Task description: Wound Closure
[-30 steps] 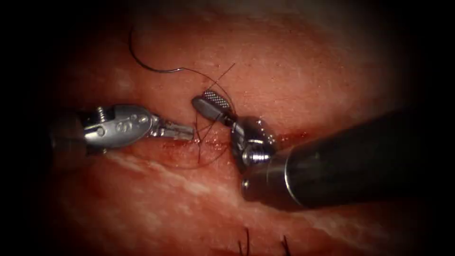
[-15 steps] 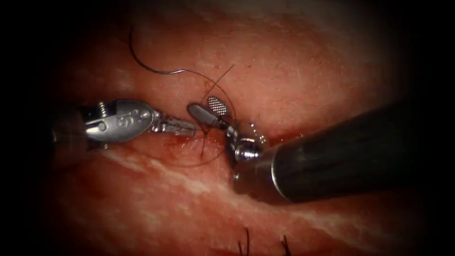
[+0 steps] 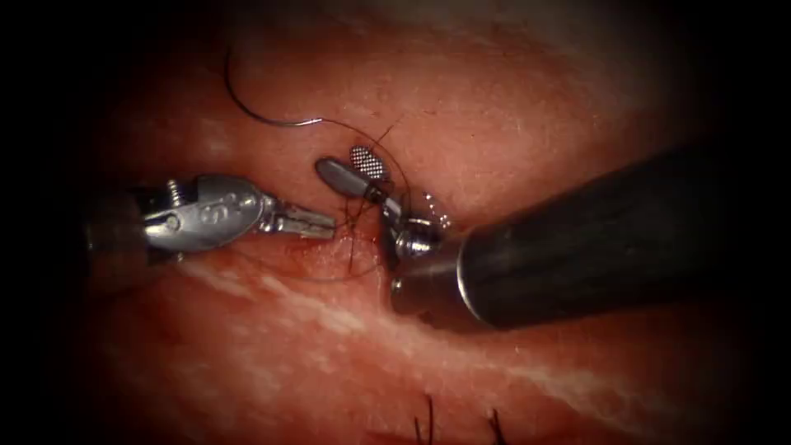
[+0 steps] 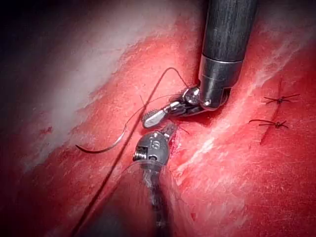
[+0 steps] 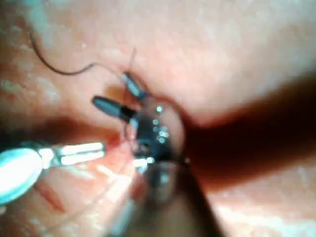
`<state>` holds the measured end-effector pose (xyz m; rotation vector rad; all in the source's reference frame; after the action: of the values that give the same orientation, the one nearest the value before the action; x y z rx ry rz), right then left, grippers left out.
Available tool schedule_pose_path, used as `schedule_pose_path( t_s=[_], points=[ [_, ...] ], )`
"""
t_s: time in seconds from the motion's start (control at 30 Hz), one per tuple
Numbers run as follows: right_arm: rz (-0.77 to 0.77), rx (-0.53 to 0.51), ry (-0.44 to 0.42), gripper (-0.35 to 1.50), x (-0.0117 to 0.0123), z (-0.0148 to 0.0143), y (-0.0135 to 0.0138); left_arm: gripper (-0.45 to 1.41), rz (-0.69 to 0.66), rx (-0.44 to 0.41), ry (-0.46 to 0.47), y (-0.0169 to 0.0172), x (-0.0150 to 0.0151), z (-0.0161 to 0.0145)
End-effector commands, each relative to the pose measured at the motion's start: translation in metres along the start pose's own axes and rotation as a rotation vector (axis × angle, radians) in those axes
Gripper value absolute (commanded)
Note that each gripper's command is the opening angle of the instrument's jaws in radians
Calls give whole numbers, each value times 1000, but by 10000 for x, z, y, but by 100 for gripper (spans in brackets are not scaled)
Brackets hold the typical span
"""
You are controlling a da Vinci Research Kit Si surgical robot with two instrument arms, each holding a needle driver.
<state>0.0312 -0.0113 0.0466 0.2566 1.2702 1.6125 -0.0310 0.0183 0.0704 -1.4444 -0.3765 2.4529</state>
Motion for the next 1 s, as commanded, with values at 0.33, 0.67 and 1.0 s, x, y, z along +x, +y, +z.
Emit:
schedule_pose_path(
  t_s=[0.33, 0.67, 1.0],
  points=[
    [-19, 0, -6, -35, -10, -5, -2, -45, 1, -4, 1, 2, -6, 8],
    [-44, -11, -3, -35, -17, -31, -19, -45, -1, 8, -5, -9, -16, -1],
    [-109, 49, -36, -35, -33, -65, -54, -45, -38, 27, -31, -50, -50, -6]
  ],
)
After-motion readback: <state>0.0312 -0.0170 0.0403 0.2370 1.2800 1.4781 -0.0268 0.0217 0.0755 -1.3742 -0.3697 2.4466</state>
